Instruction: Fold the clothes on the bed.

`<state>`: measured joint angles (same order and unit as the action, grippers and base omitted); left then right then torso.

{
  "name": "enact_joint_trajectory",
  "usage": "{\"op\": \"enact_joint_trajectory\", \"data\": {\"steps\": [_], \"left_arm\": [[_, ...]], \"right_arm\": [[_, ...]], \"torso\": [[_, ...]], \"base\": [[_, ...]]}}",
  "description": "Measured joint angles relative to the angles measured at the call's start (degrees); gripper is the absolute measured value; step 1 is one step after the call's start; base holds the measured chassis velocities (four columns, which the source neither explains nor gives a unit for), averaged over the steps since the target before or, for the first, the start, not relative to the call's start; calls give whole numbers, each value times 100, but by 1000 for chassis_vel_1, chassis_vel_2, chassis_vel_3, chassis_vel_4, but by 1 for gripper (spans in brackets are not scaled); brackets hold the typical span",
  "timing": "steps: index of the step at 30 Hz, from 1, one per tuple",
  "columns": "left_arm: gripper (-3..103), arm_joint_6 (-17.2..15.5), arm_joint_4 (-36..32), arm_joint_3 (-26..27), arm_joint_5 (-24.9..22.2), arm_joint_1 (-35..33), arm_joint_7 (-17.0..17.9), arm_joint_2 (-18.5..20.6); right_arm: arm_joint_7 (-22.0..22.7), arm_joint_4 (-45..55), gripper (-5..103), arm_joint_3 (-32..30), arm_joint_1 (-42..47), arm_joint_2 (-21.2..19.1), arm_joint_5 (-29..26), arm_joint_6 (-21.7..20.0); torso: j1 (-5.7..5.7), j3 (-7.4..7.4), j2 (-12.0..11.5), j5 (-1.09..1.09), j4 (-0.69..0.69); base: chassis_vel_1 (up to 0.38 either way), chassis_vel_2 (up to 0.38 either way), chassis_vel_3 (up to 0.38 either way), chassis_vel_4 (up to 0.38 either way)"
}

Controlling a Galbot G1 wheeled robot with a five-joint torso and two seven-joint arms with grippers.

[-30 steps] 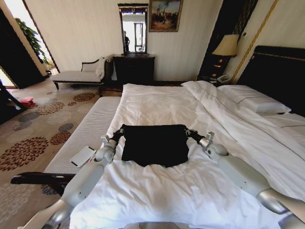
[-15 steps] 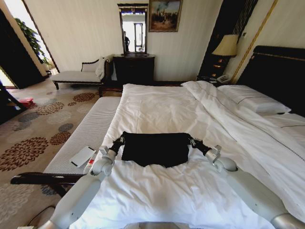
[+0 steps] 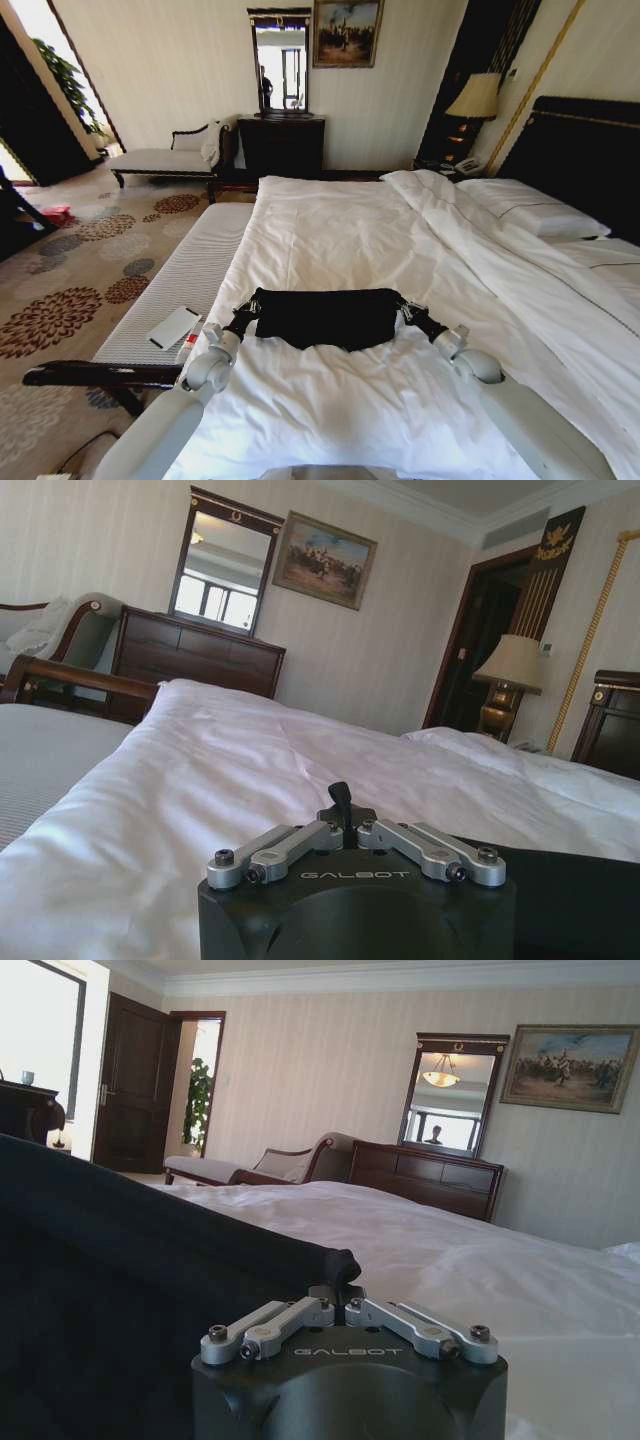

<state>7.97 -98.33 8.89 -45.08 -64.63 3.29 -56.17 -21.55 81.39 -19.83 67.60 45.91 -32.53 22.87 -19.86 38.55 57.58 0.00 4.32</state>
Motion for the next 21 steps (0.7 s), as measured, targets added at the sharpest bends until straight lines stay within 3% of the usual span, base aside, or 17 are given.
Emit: {"op": "enact_joint_trajectory", "data": {"steps": [12, 17, 19, 21], "left_arm": [[1, 145, -167, 395, 80, -549, -18, -1], [1, 201, -224, 418, 319, -873, -10, -9], [-1, 202, -230, 378, 456, -980, 65, -33], [4, 202, -256, 351, 575, -1071, 118, -50]], "right_arm": [[-45, 94, 0, -147, 531, 99, 287, 423], [-56, 81, -2, -128, 673, 197, 489, 531], [-75, 80, 2, -127, 700, 215, 512, 548], [-79, 86, 13, -139, 747, 218, 523, 575]], "torso": [[-1, 0, -1, 0, -1], [0, 0, -1, 0, -1], [0, 0, 0, -1, -1], [-1, 0, -1, 0, -2]], "base": [[0, 0, 0, 0], [0, 0, 0, 0], [0, 0, 0, 0], [0, 0, 0, 0]]}}
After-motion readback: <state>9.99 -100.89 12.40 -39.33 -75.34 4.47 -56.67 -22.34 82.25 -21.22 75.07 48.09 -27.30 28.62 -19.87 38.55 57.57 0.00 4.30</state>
